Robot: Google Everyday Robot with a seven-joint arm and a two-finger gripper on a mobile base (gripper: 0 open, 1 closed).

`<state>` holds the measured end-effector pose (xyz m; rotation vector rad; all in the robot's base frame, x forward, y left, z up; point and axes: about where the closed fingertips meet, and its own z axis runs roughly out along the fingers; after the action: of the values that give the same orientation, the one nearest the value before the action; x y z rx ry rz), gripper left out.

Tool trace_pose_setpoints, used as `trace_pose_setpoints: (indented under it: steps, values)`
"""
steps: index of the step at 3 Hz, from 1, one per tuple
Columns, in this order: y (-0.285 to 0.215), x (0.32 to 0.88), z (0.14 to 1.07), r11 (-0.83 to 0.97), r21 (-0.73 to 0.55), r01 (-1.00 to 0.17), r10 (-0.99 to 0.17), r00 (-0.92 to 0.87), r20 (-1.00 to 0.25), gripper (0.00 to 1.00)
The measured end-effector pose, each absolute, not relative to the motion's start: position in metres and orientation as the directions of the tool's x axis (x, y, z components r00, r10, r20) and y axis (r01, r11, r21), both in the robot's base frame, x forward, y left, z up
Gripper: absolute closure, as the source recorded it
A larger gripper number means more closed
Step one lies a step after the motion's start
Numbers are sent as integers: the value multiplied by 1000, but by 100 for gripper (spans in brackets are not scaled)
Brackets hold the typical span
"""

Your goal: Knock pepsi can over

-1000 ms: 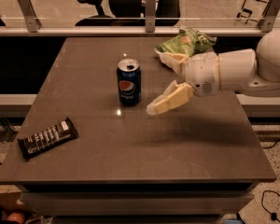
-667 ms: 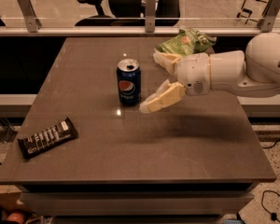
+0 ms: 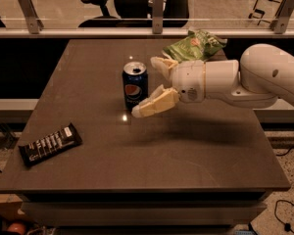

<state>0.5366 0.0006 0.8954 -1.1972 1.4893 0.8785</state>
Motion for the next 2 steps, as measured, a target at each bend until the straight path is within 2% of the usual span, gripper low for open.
trace_pose_setpoints:
  steps: [2]
  values:
    - [20,545,888,280,-40,-959,-197,-17,-980,0]
